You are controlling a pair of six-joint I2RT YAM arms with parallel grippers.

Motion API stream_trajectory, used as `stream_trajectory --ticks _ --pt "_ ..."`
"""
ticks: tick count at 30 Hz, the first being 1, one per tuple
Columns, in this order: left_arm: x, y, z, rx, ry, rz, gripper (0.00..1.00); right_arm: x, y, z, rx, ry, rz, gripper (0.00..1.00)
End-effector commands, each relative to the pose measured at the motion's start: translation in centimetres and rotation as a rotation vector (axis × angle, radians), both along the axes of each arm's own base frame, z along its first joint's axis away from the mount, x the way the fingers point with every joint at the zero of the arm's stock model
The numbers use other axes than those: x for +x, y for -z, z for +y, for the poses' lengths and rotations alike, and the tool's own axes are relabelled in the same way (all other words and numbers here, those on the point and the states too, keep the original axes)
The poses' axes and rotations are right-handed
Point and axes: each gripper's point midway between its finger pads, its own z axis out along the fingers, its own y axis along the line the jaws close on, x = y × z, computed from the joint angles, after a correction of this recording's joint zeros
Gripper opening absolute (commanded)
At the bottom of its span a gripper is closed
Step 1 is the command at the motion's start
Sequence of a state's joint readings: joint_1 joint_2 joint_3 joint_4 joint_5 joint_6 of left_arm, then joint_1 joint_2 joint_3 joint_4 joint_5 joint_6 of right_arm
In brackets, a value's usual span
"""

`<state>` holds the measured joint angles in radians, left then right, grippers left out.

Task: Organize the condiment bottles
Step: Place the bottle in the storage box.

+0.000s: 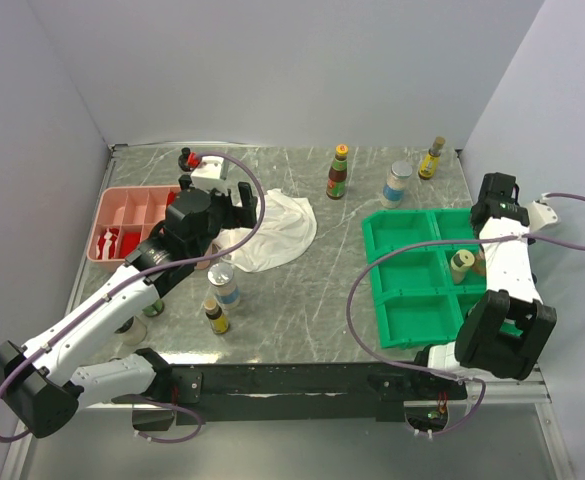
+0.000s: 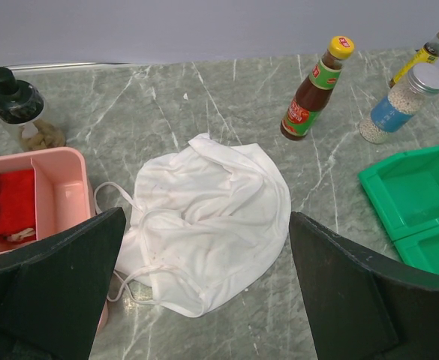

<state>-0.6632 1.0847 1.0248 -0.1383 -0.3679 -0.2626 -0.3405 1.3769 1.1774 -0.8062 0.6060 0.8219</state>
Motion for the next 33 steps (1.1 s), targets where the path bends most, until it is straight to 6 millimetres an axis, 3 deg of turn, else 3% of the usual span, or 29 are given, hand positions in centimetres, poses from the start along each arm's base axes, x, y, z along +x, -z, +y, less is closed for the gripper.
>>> stream_trajectory --ticks 1,11,14,26,33 --pt "0.1 -1.2 0.1 -0.006 -0.008 -0.041 0.97 0.8 1.0 -0.5 -0.003 0.013 -0.024 0.0" --pt "0.2 -1.0 0.1 -0.001 -0.014 -0.04 0.97 1.5 3.5 -0.7 0.041 -0.001 0.021 0.0" --pt "0.1 -1.0 0.1 0.002 -0.012 -0.04 0.97 1.7 4.2 -0.8 0.062 -0.005 0.022 0.05" --pt "0.2 -0.9 0.2 0.007 -0.019 -0.04 0.97 2.2 5.7 -0.9 0.112 -0.034 0.023 0.39" --pt "0.0 -1.2 0.2 0.004 -0.017 -0.047 0.97 2.0 4.9 -0.8 0.105 -0.05 0.004 0.73"
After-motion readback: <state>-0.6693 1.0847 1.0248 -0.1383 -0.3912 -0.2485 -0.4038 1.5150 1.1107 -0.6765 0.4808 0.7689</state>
